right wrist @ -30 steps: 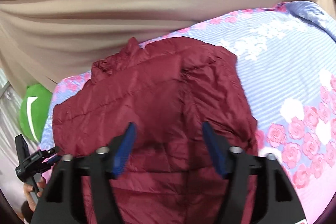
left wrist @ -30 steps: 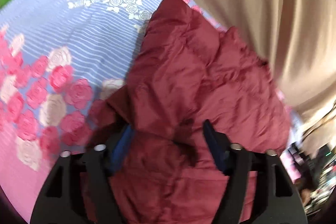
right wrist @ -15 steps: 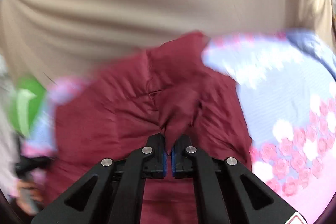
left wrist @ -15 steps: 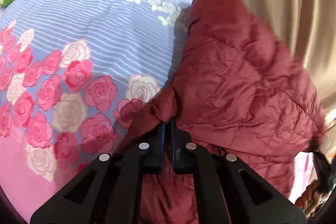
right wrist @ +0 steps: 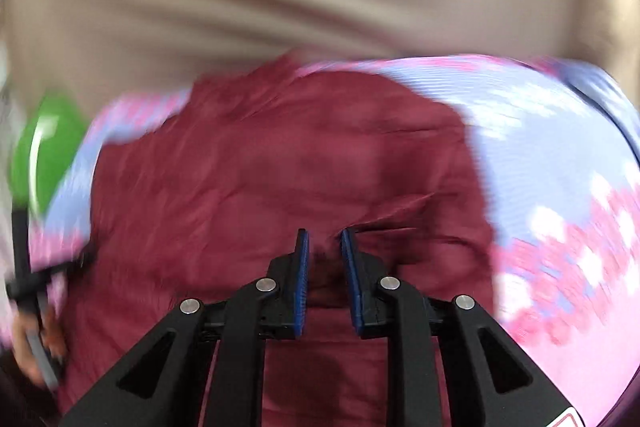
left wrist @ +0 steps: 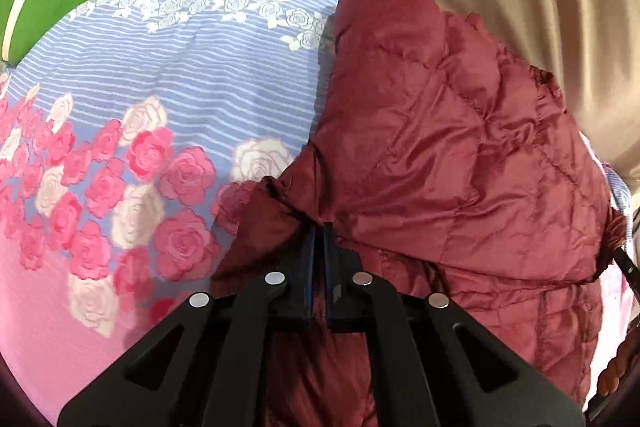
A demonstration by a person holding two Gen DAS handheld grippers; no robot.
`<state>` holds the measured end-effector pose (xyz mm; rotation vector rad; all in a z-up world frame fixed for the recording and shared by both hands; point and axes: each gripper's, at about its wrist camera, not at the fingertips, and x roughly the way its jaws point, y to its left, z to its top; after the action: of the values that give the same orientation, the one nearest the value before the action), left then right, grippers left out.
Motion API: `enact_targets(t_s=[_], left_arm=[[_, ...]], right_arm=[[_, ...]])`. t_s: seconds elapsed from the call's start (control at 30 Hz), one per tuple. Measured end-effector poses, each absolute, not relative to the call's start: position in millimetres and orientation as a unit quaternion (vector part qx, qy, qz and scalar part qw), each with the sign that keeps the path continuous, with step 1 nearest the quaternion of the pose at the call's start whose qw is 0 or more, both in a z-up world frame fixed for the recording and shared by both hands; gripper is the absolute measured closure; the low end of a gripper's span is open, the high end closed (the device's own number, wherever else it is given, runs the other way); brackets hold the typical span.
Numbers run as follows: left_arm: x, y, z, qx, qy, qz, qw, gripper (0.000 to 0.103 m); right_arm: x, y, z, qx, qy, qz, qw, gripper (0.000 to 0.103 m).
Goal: Fold large clothes
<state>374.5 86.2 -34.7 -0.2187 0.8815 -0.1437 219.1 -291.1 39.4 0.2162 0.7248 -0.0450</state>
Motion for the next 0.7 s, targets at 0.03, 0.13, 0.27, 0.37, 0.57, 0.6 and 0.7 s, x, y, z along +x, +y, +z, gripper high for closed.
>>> enact_targets(t_s=[0.03, 0.13, 0.27, 0.37, 0.57, 0.6, 0.7], left_arm=[[374, 85, -35, -0.092, 0.419, -0.065, 0.901, 0.100], [368, 86, -37, -0.088, 0.414, -0.066, 0.904, 0.098], [361, 102, -38, -0.085, 0.408, -0.064, 0.907, 0.098], [325, 113, -31, -0.087, 0.394, -0.082, 0.911, 0.084], [260, 125, -29, -0.071, 0.406, -0.086, 0.907, 0.025], [254, 129, -33, -0.076, 0.417, -0.082, 0.902, 0.021], [242, 143, -41, -0.090, 0.428, -0.084, 0.895, 0.020]], right_arm=[[230, -282, 29, 0.079, 0.369, -0.018, 0.926, 0.092], [245, -301, -1, 0.071, 0.398, -0.071, 0.912, 0.099], [200, -372, -4, 0.211, 0.367, -0.108, 0.899, 0.097], [144, -380, 7, 0.225, 0.348, -0.107, 0.904, 0.086], [60, -376, -8, 0.208, 0.377, -0.099, 0.897, 0.053], [50, -374, -13, 0.205, 0.383, -0.111, 0.894, 0.047], [38, -366, -28, 0.213, 0.410, -0.095, 0.882, 0.043]])
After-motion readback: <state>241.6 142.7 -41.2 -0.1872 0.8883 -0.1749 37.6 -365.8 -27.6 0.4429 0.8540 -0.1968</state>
